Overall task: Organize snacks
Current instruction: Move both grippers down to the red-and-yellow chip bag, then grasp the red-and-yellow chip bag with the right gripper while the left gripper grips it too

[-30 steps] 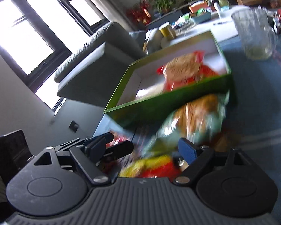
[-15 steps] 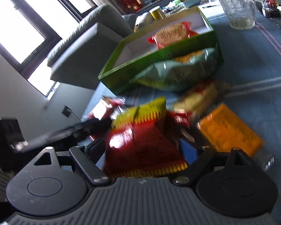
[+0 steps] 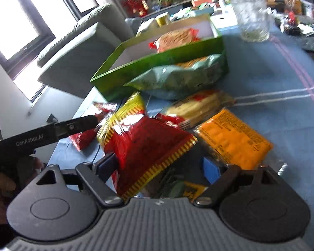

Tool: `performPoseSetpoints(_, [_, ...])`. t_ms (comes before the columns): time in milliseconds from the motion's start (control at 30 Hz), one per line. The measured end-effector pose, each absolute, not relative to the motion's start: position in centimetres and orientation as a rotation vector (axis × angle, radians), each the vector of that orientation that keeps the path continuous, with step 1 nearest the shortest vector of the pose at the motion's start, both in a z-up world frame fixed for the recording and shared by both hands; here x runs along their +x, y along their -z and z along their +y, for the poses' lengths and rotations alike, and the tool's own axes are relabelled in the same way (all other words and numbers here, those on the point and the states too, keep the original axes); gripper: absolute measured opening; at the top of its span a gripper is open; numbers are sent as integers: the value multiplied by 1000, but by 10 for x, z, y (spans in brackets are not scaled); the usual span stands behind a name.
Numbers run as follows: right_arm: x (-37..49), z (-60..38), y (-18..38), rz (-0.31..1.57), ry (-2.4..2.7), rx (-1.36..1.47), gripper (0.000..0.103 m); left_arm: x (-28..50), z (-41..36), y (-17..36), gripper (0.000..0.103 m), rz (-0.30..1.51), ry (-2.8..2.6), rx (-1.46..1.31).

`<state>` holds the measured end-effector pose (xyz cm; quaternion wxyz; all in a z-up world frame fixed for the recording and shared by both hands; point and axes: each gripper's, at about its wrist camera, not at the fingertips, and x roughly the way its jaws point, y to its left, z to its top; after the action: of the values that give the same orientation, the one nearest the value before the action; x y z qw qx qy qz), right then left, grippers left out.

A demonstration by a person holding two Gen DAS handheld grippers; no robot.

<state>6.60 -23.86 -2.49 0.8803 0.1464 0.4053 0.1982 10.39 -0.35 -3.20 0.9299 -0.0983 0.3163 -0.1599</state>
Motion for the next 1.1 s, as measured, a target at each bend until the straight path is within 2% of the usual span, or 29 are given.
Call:
performPoseSetpoints(567, [67,-252,14,809,-328,459,82,102,-18,44,69,685,373,-169])
performPoseSetpoints(833, [67,-242,24,813,-317,333,82,98,-14,43,70,688,396,-187])
performPoseSetpoints(1100, [62,-249,28,811,-328,331,82,98,-15,44,76,698,426,-209])
